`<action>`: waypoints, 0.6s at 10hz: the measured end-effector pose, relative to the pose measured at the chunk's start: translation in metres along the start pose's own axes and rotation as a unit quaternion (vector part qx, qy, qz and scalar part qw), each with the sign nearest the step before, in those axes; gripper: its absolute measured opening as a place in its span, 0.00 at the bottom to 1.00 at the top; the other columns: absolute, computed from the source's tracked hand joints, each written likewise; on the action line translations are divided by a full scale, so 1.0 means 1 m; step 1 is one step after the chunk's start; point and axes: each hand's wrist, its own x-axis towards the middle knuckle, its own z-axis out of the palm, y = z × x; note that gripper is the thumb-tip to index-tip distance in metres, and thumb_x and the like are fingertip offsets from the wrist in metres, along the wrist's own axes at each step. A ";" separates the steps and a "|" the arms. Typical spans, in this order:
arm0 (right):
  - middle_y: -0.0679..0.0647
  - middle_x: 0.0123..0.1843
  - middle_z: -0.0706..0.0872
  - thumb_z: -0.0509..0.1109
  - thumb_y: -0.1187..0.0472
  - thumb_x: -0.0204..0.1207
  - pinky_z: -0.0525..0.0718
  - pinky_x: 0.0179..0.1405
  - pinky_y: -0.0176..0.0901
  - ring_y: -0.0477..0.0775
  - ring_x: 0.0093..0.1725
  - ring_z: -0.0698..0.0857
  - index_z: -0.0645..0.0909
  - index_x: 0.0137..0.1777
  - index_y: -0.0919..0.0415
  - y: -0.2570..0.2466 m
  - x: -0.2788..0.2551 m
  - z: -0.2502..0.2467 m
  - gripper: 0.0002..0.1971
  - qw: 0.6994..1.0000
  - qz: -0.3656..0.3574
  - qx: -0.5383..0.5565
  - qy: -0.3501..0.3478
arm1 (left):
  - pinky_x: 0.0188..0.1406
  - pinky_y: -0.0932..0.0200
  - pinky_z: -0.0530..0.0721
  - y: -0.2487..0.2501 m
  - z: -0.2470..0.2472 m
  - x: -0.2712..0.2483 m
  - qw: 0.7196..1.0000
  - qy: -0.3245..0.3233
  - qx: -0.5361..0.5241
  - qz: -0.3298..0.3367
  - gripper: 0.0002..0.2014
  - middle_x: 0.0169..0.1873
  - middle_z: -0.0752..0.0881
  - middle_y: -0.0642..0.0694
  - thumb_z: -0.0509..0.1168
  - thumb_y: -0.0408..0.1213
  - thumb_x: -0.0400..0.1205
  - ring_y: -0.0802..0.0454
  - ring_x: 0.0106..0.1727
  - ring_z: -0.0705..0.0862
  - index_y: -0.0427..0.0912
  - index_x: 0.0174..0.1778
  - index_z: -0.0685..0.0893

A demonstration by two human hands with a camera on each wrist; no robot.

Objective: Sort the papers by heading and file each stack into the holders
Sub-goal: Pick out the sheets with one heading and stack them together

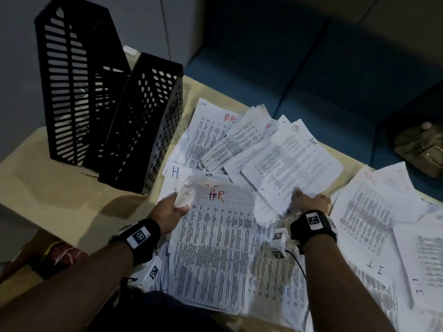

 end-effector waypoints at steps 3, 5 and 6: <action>0.68 0.62 0.84 0.66 0.60 0.77 0.81 0.58 0.55 0.70 0.60 0.83 0.77 0.67 0.69 -0.016 0.006 -0.007 0.20 0.998 -0.065 0.001 0.024 | 0.63 0.52 0.78 0.001 0.005 0.000 1.000 0.018 -0.005 -0.011 0.18 0.64 0.83 0.45 0.65 0.40 0.83 0.44 0.62 0.82 0.46 0.70 0.77; 0.67 0.69 0.80 0.67 0.62 0.76 0.80 0.60 0.50 0.66 0.67 0.80 0.75 0.71 0.70 0.002 0.005 0.015 0.23 0.996 -0.023 -0.068 -0.053 | 0.62 0.50 0.80 -0.002 0.001 0.001 1.000 0.006 0.029 0.009 0.19 0.63 0.85 0.44 0.66 0.42 0.83 0.44 0.60 0.83 0.45 0.69 0.78; 0.66 0.67 0.81 0.71 0.60 0.74 0.81 0.59 0.50 0.66 0.65 0.81 0.75 0.70 0.70 -0.006 -0.007 0.020 0.26 0.999 -0.014 -0.036 -0.032 | 0.60 0.52 0.80 -0.003 0.000 0.000 0.999 0.011 0.036 0.007 0.17 0.61 0.86 0.43 0.66 0.41 0.82 0.43 0.59 0.84 0.44 0.68 0.79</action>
